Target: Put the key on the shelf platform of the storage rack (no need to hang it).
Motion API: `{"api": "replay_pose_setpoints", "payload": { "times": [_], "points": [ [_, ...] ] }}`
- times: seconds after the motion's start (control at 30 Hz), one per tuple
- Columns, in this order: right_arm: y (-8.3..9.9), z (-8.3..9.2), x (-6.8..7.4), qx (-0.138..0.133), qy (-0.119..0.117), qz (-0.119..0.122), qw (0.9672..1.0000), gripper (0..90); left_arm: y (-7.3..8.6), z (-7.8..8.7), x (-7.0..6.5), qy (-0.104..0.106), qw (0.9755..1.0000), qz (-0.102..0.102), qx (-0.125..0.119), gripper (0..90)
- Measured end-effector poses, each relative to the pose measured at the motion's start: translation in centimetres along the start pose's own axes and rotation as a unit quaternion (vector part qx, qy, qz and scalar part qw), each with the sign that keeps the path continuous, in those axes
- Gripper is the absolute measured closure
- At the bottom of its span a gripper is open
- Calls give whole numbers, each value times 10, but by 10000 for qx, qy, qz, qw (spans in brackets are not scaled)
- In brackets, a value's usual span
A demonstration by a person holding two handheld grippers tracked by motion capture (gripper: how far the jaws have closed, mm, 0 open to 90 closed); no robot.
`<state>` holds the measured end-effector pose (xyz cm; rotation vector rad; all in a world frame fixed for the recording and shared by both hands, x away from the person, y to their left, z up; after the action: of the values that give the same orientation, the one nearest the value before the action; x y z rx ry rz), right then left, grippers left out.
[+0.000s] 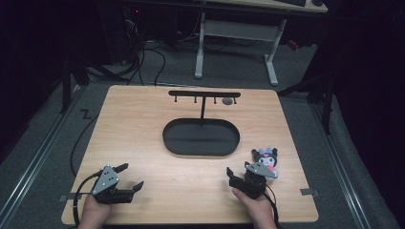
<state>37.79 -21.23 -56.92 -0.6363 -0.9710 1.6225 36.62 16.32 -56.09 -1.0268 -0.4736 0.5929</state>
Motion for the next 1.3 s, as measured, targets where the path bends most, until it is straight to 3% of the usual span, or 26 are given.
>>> {"api": "replay_pose_setpoints", "payload": {
  "times": [0.03,0.13,0.2,0.37,0.67,1.0,1.07,1.13,1.3],
  "points": [
    [-2,3,-1,-100,18,78,9999,235,-1,0,0,-1,10000,7,-13,147],
    [-3,9,1,-220,-137,8,9997,239,-3,1,0,0,10000,2,-71,146],
    [-4,11,2,-282,-122,141,9994,247,-3,1,-1,7,10000,10,-68,146],
    [-6,11,2,-260,-130,135,9995,260,-2,-1,0,-3,10000,26,-52,145],
    [-8,8,0,-373,1,399,9985,272,-1,4,-1,-12,10000,59,-38,130],
    [-6,4,3,-274,-84,444,9986,260,2,5,1,12,10000,56,-13,130],
    [-4,1,4,-46,-178,315,9993,183,2,6,2,-1,10000,50,-36,130],
    [-3,0,5,127,-210,361,9990,155,2,6,3,-8,10000,58,-47,130],
    [-7,2,6,176,-144,504,9985,151,1,6,3,-10,10000,45,-34,130]
  ]
}}
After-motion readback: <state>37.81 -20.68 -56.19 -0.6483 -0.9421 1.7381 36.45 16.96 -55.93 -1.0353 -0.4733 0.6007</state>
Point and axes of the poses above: each handheld gripper's, and its own axes: z roughly backward along the jaws, y roughly out of its underside, x roughly to its left, the point moved 9 cm from there along -z, roughly forward along the jaws, and after that the axes turned 2 degrees about -z, right-handed, at the moved point
